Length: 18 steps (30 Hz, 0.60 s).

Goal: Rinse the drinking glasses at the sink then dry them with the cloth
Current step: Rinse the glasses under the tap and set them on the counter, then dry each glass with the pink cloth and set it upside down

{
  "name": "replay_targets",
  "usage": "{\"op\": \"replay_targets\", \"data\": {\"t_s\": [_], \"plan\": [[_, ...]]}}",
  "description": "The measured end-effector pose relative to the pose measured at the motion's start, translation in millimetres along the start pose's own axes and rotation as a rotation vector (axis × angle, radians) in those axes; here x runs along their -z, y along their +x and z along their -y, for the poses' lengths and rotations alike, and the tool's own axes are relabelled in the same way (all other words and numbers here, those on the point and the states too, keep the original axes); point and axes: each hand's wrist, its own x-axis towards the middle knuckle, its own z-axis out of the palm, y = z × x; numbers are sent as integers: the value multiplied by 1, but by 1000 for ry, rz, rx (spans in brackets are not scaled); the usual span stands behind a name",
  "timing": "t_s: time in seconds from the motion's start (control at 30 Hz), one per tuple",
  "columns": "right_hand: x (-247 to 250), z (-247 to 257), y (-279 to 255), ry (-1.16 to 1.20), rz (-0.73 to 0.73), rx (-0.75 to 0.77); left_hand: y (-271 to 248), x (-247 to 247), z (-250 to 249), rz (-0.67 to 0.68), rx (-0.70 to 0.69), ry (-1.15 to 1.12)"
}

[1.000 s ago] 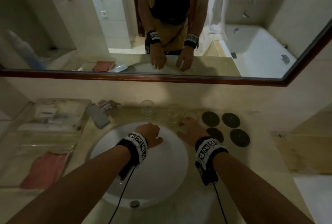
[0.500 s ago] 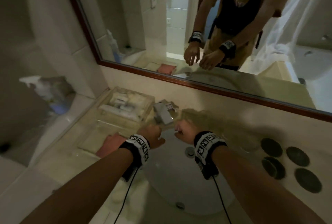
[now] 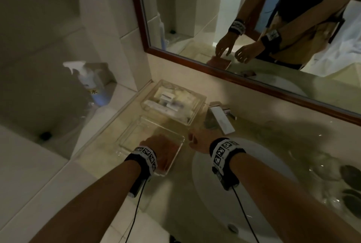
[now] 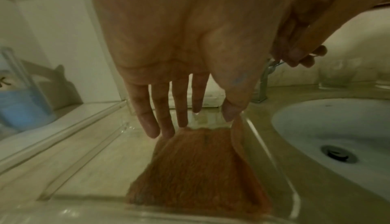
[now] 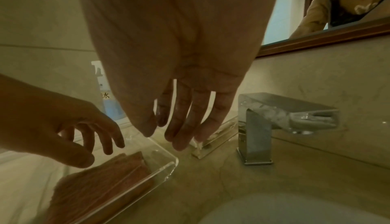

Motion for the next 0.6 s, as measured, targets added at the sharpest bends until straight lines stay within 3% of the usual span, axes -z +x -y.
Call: {"op": "replay_targets", "data": {"t_s": [0.17,0.33,0.6], "plan": [[-7,10,22,-35,27,12,33,-21,23,96,26,-96],[-12,18,37,-26,31,9,37,-28,32,-36,14,-204],[-25,30,49,3,98,-2,58,-49,60,-8,147,-185]]}}
